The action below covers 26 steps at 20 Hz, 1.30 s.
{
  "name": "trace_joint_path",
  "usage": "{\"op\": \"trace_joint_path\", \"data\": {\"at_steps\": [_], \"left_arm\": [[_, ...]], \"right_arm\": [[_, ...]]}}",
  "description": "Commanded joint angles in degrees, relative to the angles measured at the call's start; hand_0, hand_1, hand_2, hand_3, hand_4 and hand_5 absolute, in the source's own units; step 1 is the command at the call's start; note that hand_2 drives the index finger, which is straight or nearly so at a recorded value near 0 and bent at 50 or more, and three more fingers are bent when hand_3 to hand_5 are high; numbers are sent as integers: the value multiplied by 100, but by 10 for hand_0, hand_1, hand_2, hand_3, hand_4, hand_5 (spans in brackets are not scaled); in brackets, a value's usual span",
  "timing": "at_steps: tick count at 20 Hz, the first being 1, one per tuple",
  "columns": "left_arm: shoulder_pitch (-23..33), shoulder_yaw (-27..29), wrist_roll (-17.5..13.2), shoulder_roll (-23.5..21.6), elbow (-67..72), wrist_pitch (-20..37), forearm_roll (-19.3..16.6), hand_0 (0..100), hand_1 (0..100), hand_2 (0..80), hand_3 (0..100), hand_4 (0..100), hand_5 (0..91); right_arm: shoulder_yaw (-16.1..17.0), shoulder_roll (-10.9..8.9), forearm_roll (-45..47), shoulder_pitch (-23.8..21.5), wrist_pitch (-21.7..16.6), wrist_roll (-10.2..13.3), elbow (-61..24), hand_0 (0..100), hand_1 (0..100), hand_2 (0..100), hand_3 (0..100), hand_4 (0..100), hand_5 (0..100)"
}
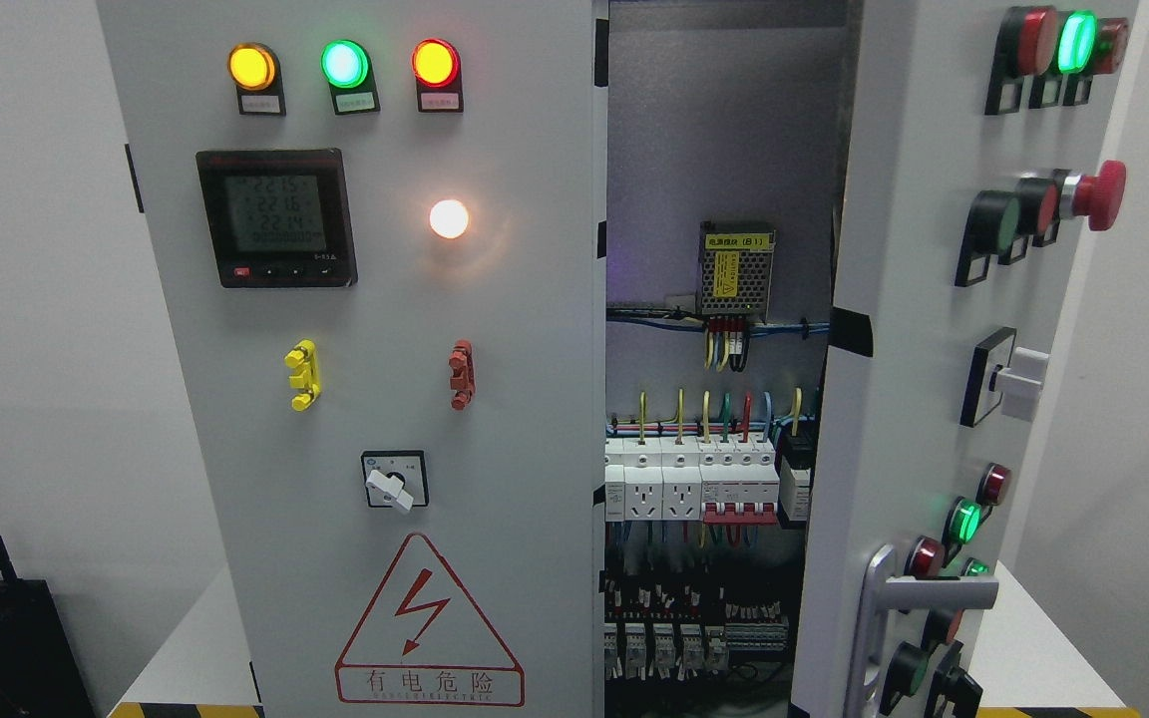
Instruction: Open door with both hands
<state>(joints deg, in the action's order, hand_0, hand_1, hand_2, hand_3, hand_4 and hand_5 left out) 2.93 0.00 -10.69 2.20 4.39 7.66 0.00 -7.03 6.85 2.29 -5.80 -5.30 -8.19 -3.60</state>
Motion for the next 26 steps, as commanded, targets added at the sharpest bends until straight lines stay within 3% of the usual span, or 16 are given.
{"op": "trace_joint_path", "data": {"at_steps": [1, 21, 23, 26], "left_arm": [[-2, 150, -4, 0, 0, -1, 158, 0, 0, 0, 0, 0, 0], [-29, 132, -12, 0, -44, -1, 132, 0, 0, 0, 0, 0, 0], [111, 115, -12, -70, -428, 34, 141, 0, 0, 0, 0, 0, 0], [1022, 53, -21, -201, -2093, 43, 132, 0, 0, 0, 0, 0, 0]], "right_arm": [[0, 0, -1, 0, 2, 2, 0, 381, 0, 0, 0, 0, 0], [0, 0, -1, 0, 2, 2, 0, 381, 0, 0, 0, 0, 0], [0, 0, -1, 0, 2, 2, 0, 381, 0, 0, 0, 0, 0], [0, 0, -1, 0, 2, 2, 0, 381, 0, 0, 0, 0, 0]]}}
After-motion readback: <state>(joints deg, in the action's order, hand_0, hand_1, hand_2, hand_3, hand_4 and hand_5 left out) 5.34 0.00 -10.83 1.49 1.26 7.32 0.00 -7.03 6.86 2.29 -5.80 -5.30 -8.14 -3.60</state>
